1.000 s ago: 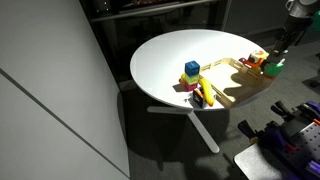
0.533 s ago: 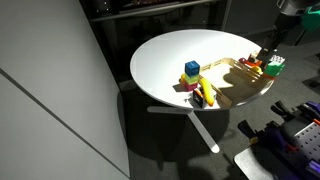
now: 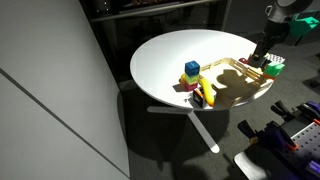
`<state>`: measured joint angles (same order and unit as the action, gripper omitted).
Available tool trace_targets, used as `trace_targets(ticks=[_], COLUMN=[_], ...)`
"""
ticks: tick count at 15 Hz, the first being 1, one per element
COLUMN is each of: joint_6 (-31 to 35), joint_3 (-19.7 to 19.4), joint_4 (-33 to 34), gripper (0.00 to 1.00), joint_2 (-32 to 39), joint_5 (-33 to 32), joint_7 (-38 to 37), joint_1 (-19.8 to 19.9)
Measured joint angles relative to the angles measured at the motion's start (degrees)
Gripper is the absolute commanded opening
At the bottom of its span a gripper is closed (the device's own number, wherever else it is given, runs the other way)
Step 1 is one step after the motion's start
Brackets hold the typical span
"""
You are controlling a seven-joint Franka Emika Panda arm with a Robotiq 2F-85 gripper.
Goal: Remove the gray block from the stack and put it in the wooden tray
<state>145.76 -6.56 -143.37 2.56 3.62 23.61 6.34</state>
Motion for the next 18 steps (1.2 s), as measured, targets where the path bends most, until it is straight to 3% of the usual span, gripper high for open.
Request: trace_targets(ticks=[7,8,9,12,18], joint_6=[6.98,8.36,9.44,10.66,10.41], joint_3=[0.61,0.61,0.61,0.61,0.61], joint_4=[0.04,0.05,0.12,0.64,1.65], gripper=[0.31,0.81,0.81,1.00,1.00], joint_2=[6.20,7.09,7.93,9.80,10.10], joint_5=[-0.02,-0.07,-0.10,-0.13,-1.36], joint_7=[-0.13,-0.33,-0.64,-1.55,-3.27], joint_1=[0.02,0.05,0.09,0.23,0.38])
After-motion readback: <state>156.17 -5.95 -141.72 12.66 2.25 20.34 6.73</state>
